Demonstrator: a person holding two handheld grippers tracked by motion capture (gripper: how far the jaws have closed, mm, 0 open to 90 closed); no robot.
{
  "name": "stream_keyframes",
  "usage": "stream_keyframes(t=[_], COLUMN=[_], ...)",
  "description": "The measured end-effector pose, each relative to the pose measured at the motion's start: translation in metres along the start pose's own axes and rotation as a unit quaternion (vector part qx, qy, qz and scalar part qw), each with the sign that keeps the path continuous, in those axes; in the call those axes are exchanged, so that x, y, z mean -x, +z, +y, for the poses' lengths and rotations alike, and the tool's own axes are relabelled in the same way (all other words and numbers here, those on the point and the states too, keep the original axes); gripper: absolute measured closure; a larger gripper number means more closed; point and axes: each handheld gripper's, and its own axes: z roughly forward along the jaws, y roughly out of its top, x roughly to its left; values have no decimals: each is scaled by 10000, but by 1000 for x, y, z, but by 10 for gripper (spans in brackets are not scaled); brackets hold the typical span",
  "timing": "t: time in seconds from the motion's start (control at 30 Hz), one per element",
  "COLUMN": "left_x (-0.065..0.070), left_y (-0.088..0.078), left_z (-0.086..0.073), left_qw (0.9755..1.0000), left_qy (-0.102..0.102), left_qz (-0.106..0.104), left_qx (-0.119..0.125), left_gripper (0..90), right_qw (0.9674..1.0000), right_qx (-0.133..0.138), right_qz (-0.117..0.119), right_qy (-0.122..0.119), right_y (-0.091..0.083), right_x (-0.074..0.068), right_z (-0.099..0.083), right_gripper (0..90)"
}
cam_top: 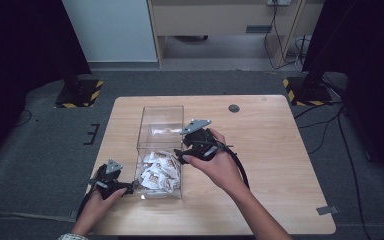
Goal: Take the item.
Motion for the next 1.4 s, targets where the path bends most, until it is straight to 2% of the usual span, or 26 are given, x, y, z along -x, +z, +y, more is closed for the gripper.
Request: stream_keyframes(t=[0.33,0.8,1.17,1.4], left_x=[0,0,0,0], left_y=[0,0,1,1], left_z=[0,0,0,0], left_qw=[10000,10000,10000,10000], left_qy=[-8,-9,-16,-13], left_qz=[5,5,-31,-29], left_qx=[3,3,12,14], left_gripper=[0,0,0,0], right_qw=[9998,9995,9981,9972], right_qx=[87,43,-10,-140], right_qz=[165,327,578,675], right_qy=[66,-38,-196,-293], right_y=[12,27,39,48], right_x=[-6,-21,-34,-43], right_z=[2,-1,-6,-13], right_gripper=[335,383,536,591])
